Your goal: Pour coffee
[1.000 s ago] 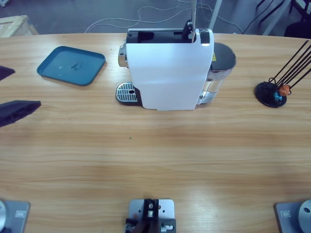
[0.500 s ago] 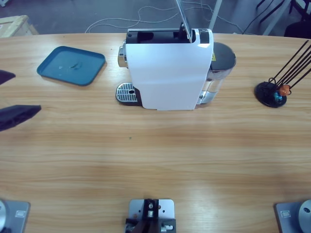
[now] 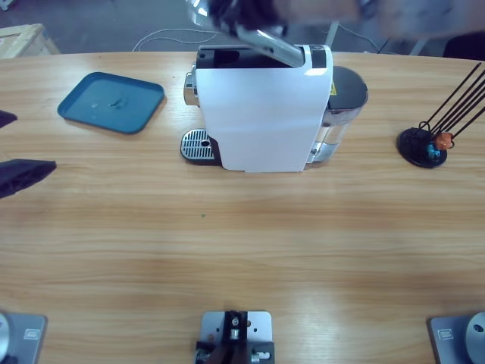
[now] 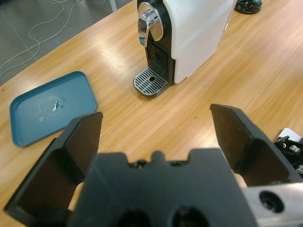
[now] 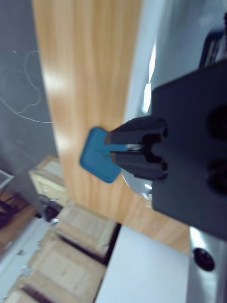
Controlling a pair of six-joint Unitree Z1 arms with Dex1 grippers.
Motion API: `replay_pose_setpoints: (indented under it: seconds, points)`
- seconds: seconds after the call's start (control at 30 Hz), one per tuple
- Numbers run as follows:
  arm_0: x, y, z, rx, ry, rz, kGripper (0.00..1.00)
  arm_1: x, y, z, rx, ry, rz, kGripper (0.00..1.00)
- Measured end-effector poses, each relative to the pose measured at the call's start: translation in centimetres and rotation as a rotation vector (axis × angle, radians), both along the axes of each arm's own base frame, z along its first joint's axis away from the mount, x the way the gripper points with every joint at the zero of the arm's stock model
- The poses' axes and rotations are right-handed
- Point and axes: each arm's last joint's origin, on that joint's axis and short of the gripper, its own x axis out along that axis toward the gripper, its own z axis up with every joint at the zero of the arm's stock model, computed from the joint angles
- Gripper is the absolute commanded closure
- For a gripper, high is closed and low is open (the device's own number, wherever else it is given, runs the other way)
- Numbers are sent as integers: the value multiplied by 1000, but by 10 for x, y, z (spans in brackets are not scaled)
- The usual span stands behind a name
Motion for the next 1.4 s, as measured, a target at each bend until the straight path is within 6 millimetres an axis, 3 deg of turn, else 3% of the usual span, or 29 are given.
replay_pose_setpoints:
  seconds: [0.1, 0.53, 0.57, 0.6, 0.67, 0.77, 0.97, 1.13, 1.3, 1.4]
  points:
    - [0, 0, 0, 2, 1, 0, 18, -5, 12, -9, -23, 15, 21, 1000]
    - [0, 0, 2, -15, 9, 10, 13, -5, 17, -13, -109, 111, -19, 979]
    - [0, 0, 2, -17, 11, 12, 13, -5, 17, -13, -110, 111, -21, 342]
    - [0, 0, 2, -18, 11, 17, 11, -5, 17, -13, -112, 107, -26, 23]
    - [2, 2, 2, -24, 16, 60, 16, -7, 13, -7, -147, 69, -10, 0]
    - [9, 14, -3, -6, 50, 278, 18, -23, -4, 11, -275, -17, 70, 0]
    - [19, 50, -16, 32, 144, 729, 23, -93, -56, 65, -374, -54, 183, 0]
    - [27, 67, -18, 30, 163, 928, 13, -128, -88, 72, -411, -34, 199, 0]
    - [48, 71, -27, 177, 169, 995, 13, -132, -95, 70, -432, 6, 188, 0]
    - [57, 71, -46, 254, 169, 993, 33, -134, -98, 66, -463, 37, 189, 0]
